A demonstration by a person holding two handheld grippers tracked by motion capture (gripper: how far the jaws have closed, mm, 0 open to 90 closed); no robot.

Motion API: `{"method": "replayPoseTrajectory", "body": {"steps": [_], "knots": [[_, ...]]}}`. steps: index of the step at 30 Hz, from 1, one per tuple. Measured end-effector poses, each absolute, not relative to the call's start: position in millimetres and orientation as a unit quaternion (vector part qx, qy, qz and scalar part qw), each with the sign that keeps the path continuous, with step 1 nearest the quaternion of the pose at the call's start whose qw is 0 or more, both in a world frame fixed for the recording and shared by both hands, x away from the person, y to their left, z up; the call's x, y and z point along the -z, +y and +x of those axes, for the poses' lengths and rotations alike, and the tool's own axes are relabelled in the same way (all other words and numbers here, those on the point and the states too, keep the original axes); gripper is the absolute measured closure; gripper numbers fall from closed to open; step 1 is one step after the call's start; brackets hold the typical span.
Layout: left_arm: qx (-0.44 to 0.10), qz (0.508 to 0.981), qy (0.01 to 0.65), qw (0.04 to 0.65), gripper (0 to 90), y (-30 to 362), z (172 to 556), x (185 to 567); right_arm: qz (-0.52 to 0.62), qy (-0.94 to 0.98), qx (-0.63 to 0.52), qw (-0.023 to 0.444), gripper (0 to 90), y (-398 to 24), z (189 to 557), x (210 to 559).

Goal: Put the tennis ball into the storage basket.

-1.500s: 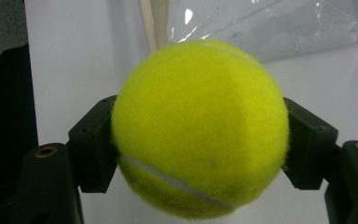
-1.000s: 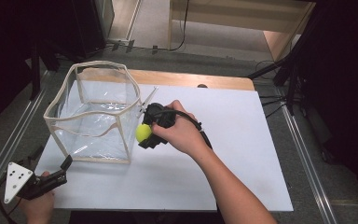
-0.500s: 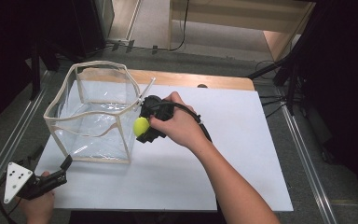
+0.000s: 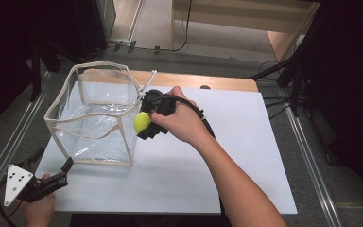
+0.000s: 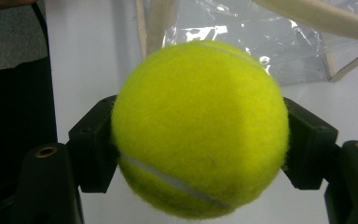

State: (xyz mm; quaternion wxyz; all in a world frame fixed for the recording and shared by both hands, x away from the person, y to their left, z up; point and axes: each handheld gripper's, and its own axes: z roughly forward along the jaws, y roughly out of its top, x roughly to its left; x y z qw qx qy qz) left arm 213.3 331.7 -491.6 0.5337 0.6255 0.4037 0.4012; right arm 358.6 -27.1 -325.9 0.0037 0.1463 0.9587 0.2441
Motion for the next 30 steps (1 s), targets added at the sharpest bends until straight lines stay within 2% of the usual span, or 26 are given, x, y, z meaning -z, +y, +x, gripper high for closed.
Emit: {"method": "replayPoseTrajectory", "body": {"steps": [30], "knots": [[-0.4, 0.623, 0.405, 0.537, 6.8, 332, 214, 491, 0.136, 0.961, -0.241, 0.02, 24.0, -14, 369, 288]]}}
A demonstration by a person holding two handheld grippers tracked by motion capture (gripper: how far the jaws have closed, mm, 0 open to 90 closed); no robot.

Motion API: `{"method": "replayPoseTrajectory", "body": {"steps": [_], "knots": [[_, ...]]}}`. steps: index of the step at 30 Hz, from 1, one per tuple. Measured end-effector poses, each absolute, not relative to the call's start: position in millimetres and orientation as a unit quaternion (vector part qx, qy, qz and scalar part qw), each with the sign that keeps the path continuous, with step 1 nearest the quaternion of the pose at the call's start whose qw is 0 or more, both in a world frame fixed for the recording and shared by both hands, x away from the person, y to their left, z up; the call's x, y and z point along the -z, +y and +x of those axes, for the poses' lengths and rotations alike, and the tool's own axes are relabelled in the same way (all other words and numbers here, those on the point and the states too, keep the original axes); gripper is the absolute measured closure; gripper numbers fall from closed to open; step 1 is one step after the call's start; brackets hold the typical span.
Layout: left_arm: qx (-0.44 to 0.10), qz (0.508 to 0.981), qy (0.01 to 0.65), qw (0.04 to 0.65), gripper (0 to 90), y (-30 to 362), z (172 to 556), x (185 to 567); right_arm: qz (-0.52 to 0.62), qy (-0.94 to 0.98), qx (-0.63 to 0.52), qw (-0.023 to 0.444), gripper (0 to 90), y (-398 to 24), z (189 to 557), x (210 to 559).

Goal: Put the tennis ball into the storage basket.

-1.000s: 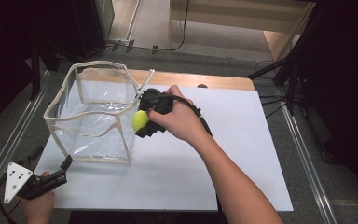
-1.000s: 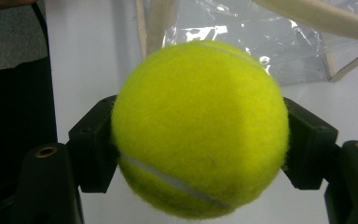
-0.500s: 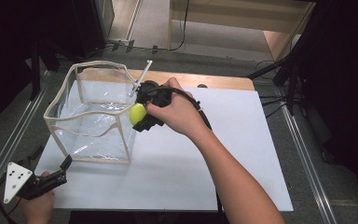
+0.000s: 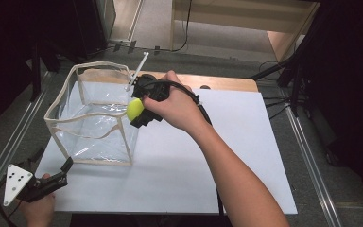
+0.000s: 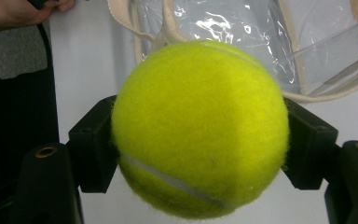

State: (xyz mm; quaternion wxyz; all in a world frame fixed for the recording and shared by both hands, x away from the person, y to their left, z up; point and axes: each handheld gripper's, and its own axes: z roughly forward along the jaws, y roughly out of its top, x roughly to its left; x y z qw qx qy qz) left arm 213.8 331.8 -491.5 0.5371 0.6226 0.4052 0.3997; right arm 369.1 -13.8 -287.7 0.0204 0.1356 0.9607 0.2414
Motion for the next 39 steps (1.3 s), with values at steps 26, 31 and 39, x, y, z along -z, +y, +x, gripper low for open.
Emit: {"method": "replayPoseTrajectory", "body": {"steps": [26, 31, 39], "knots": [[-0.399, 0.621, 0.406, 0.539, 6.8, 332, 214, 491, 0.136, 0.961, -0.24, 0.021, 24.0, 12, 388, 271], [-0.399, 0.62, 0.407, 0.539, 6.8, 332, 214, 491, 0.131, 0.962, -0.24, 0.025, 24.0, 17, 391, 270], [-0.398, 0.62, 0.407, 0.539, 6.8, 333, 214, 491, 0.134, 0.962, -0.237, 0.027, 24.0, 25, 395, 269]]}}
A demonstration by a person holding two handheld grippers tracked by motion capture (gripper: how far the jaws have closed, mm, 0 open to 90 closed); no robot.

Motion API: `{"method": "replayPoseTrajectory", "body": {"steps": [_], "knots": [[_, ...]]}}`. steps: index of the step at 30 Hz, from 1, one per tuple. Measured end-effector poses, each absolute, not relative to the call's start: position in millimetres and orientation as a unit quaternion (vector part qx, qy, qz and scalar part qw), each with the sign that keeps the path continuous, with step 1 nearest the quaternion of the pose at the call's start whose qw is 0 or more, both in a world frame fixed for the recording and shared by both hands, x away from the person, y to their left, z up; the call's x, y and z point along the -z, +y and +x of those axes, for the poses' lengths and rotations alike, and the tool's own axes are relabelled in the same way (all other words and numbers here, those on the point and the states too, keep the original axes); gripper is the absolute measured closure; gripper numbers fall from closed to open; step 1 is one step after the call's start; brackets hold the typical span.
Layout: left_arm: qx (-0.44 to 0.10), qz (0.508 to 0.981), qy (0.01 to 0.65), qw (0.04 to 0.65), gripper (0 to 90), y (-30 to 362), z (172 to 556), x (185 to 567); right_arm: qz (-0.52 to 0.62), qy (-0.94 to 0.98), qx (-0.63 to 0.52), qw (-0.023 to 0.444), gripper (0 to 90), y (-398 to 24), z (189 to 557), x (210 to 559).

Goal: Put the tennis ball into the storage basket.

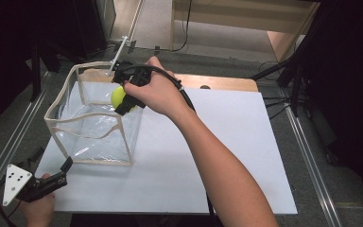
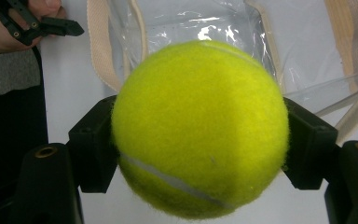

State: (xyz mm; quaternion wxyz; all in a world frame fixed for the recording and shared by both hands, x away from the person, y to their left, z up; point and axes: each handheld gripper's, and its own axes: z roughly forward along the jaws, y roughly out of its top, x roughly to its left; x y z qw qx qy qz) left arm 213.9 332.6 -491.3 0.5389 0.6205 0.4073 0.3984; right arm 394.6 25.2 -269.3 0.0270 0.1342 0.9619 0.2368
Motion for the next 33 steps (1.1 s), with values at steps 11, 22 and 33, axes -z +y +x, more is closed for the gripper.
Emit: {"method": "replayPoseTrajectory", "body": {"steps": [11, 22, 33], "knots": [[-0.397, 0.619, 0.407, 0.541, 6.8, 333, 214, 491, 0.133, 0.963, -0.232, 0.028, 23.9, 34, 401, 271], [-0.397, 0.621, 0.406, 0.541, 6.8, 333, 214, 491, 0.135, 0.964, -0.228, 0.027, 24.0, 42, 408, 276], [-0.397, 0.619, 0.407, 0.542, 6.8, 334, 214, 491, 0.15, 0.964, -0.218, 0.029, 23.9, 43, 415, 283]]}}
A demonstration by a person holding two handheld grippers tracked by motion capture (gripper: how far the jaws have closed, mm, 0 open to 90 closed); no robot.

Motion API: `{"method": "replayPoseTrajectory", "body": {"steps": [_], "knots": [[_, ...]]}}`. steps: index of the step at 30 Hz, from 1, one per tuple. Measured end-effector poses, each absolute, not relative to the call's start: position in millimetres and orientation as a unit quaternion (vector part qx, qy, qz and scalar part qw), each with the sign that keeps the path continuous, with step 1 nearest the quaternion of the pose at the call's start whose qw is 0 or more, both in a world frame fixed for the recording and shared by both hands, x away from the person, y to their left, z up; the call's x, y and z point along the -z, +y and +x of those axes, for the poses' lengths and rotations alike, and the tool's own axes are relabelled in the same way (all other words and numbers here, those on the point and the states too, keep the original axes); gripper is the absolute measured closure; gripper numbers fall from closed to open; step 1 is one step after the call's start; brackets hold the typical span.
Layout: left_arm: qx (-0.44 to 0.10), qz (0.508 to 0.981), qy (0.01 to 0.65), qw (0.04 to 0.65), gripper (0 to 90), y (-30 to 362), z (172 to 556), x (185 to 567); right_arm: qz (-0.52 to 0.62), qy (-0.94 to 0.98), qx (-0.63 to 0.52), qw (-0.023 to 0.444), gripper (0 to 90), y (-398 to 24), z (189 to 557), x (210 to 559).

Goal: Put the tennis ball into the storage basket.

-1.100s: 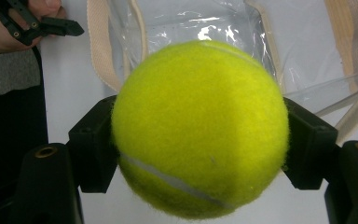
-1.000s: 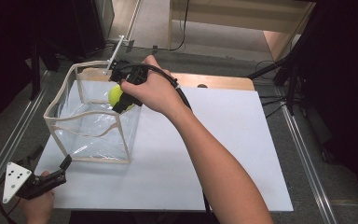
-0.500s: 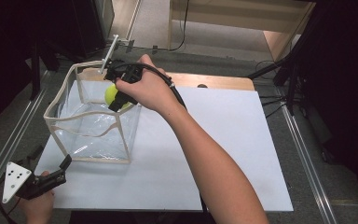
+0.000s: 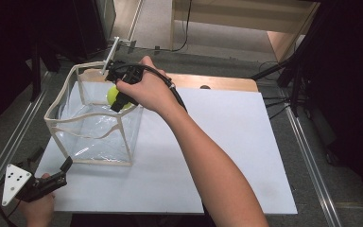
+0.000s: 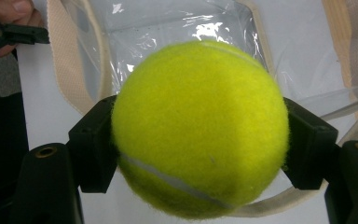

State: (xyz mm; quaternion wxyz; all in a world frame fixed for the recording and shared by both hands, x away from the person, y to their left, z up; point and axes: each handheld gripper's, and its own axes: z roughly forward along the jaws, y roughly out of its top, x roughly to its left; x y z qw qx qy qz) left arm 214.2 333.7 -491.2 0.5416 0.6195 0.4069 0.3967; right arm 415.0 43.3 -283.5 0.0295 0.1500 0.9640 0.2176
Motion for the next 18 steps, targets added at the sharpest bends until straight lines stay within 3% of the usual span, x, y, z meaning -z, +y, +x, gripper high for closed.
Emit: {"method": "replayPoseTrajectory", "body": {"steps": [18], "knots": [[-0.397, 0.619, 0.407, 0.542, 6.8, 333, 214, 491, 0.171, 0.963, -0.203, 0.034, 23.6, 37, 423, 299]]}}
